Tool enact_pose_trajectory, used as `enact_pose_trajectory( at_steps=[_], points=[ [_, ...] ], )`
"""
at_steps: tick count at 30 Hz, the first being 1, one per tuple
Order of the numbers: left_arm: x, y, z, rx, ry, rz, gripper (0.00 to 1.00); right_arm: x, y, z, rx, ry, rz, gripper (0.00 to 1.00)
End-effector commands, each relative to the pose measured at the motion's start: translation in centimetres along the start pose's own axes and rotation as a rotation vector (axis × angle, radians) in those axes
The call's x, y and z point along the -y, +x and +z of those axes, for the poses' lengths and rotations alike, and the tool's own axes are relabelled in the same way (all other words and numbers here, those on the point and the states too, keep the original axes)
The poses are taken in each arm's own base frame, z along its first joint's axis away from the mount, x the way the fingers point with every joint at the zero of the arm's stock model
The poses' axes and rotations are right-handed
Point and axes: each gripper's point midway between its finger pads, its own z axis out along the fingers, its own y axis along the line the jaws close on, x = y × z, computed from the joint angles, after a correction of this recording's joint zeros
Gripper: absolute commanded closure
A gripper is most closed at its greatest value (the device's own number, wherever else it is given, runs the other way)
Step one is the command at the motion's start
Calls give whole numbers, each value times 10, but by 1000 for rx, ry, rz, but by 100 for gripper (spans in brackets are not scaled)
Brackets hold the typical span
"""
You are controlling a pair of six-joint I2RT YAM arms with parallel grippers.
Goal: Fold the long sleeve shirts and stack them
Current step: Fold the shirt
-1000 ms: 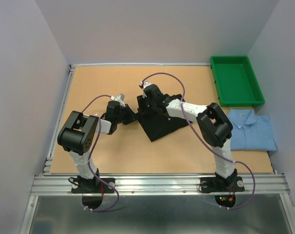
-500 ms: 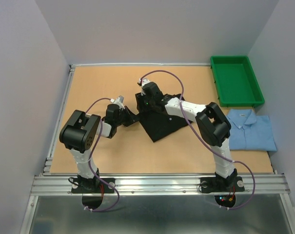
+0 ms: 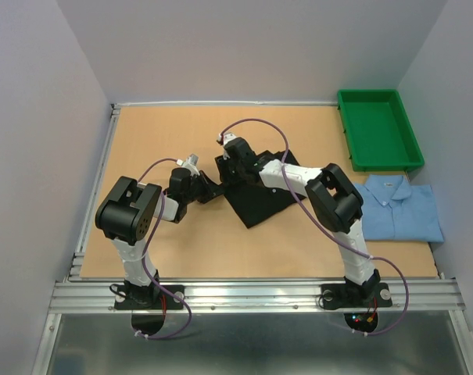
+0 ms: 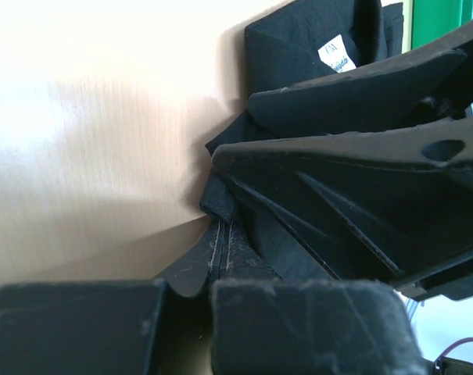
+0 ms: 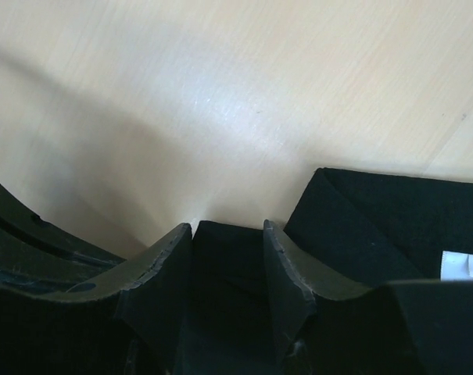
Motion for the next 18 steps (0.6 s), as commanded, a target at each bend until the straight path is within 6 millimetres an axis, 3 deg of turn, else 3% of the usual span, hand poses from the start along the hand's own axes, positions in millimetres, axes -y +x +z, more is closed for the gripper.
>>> enact_pose_trajectory(
  at_steps=[1,9,18],
  points=[
    [9,-2,-1,12,44,7,100,-13,-31,-2,77,-19,-24,55],
    [4,1,0,7,32,-11,100,-19,-29,-8,74,-33,-31,57],
    [1,4,0,0,24,-24,100,-18,-19,-6,52,-32,-35,75]
  ],
)
